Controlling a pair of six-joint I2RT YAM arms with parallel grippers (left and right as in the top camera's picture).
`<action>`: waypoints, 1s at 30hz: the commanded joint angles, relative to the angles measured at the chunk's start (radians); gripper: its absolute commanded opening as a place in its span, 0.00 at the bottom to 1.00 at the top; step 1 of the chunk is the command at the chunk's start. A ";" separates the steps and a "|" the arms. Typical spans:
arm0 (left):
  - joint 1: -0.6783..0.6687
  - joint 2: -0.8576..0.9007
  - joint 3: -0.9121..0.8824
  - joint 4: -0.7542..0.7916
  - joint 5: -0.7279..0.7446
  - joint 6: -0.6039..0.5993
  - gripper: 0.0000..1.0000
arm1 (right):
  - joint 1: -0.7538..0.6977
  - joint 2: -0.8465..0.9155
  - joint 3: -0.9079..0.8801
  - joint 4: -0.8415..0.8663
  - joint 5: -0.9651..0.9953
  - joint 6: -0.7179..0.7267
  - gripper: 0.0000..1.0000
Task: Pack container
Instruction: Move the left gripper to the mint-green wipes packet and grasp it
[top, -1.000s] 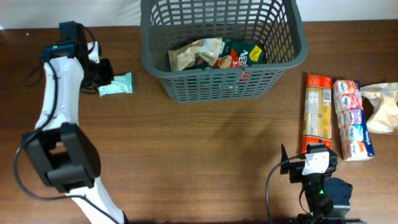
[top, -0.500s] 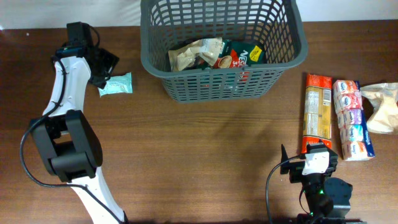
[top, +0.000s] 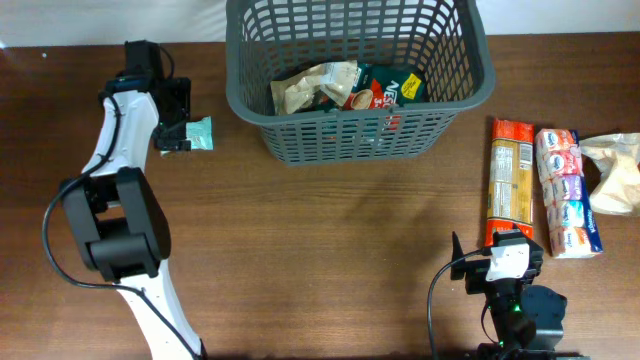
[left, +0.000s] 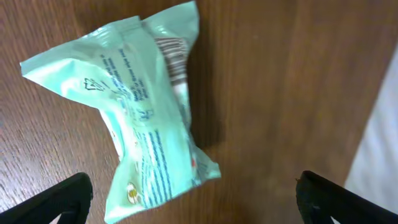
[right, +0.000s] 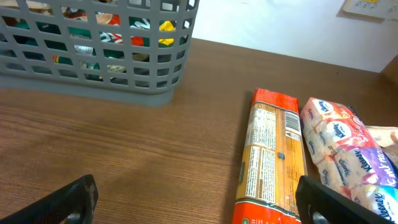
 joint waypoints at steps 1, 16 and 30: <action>0.002 0.021 0.003 -0.014 -0.063 -0.031 1.00 | -0.008 -0.006 -0.008 0.002 -0.005 0.007 0.99; 0.002 0.093 0.001 -0.029 -0.091 -0.031 0.71 | -0.008 -0.006 -0.008 0.002 -0.005 0.007 0.99; 0.002 0.097 0.000 -0.090 -0.164 -0.025 0.38 | -0.008 -0.006 -0.008 0.002 -0.005 0.007 0.99</action>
